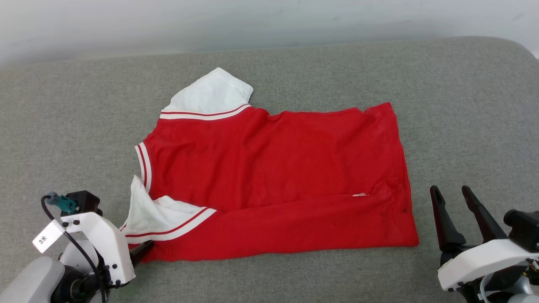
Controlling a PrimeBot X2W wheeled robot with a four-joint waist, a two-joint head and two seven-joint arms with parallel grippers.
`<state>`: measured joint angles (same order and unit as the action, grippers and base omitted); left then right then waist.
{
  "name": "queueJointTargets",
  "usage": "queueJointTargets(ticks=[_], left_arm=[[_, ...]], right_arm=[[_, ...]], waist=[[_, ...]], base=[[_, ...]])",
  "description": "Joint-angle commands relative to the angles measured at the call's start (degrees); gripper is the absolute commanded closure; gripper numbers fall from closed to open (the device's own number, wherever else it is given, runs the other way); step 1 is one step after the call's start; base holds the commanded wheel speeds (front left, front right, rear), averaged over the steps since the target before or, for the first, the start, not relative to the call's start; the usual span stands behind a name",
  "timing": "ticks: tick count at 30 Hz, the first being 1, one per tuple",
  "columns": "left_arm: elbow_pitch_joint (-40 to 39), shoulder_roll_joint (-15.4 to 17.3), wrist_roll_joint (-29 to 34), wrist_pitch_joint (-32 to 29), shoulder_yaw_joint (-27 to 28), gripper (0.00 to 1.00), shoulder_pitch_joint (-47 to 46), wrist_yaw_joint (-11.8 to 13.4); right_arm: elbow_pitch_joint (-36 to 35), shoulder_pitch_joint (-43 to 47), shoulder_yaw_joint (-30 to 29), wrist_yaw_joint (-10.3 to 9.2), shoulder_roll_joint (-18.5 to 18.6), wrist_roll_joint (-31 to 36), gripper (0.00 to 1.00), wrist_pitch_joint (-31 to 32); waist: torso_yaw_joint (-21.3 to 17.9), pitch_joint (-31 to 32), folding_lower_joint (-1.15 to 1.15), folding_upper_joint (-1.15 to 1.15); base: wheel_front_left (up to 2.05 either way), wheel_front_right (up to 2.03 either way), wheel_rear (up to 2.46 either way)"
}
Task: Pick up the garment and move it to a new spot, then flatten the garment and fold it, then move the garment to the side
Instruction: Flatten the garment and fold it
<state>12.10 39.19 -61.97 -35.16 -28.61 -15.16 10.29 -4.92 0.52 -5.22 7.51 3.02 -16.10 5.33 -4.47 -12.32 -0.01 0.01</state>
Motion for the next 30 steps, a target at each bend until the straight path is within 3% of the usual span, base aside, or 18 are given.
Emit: queueJointTargets(ticks=[1, 8, 20, 30], left_arm=[[1.7, -2.6, -0.4, -0.9, -2.1, 1.00, 1.6, -0.7], [-0.9, -1.1, 1.4, 2.2, -1.2, 1.00, 1.1, -1.1], [-12.2, 2.4, 4.9, 5.3, 0.6, 1.00, 1.2, 2.0], [-14.1, 1.1, 5.2, 6.4, -0.1, 1.00, 1.2, 1.9]], right_arm=[[0.4, -0.7, -0.5, -0.05, -0.2, -0.6, 0.00, 0.2], [2.6, -1.4, -2.4, -0.05, 0.9, -1.1, 0.00, 6.0], [6.3, -4.3, 1.8, -0.05, 8.6, -7.5, 0.00, 27.3], [10.6, -4.6, 5.9, -0.05, 8.4, -9.6, 0.00, 38.2]], waist=[[0.1, -0.2, 0.01, -0.01], [1.0, 0.5, 0.01, -0.01], [4.2, -1.5, 0.01, -0.01], [5.7, -3.5, 0.01, -0.01]], base=[[0.00, 0.00, 0.00], [0.00, 0.00, 0.00], [0.00, 0.00, 0.00], [0.00, 0.00, 0.00]])
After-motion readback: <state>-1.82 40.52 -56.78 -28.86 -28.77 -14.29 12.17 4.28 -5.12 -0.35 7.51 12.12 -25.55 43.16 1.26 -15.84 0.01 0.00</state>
